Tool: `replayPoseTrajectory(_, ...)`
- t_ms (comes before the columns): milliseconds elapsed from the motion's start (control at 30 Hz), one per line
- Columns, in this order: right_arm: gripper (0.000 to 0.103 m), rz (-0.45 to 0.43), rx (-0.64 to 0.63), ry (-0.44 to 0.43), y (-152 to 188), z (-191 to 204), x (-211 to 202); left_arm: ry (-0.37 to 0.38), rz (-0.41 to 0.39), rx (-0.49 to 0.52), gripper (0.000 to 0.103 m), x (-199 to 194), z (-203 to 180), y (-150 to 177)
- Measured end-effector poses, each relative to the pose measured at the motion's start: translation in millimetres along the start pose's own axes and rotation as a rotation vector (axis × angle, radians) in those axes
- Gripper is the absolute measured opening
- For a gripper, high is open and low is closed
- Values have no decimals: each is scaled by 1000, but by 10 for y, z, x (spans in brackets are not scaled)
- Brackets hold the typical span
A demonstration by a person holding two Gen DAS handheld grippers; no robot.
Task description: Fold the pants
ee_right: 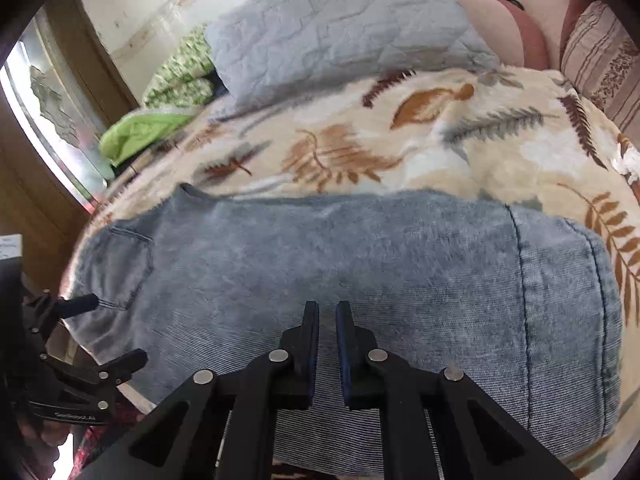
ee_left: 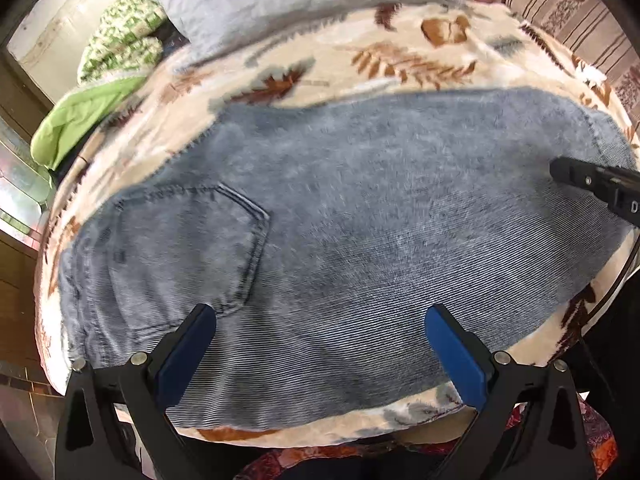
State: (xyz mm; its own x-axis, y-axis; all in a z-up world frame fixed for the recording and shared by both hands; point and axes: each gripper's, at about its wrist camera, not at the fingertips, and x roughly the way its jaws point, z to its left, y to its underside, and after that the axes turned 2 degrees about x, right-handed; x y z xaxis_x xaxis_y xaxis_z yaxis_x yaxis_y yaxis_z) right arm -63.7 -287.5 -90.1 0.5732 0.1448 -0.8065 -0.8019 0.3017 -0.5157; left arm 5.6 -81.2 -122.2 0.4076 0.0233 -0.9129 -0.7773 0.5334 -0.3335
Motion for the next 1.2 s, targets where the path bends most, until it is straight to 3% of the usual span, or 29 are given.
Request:
replayPoseTrajectory(67,11,75,27,26,20,-70,153,13,42,-4,103,141,31,-1)
replayPoseTrajectory(233,11,73,69,-20,6,-132,169,115,63,-87,103,250,206,5)
replayPoseTrajectory(500,11,75,95,-45,-45,-196,217,111,23,-85,103,211,201,71)
replayPoseTrajectory(867,11,79,165,-98,-34,-289,221,122,109,-90,103,196,149,65)
replayPoseTrajectory(1067,11,77,162,-102,-33,-296,221,90,61,-177,103,113,511,-51)
replayPoseTrajectory(1200,11,79,169,-115,-38,-324,230,40,86,-242,103,192,813,-39)
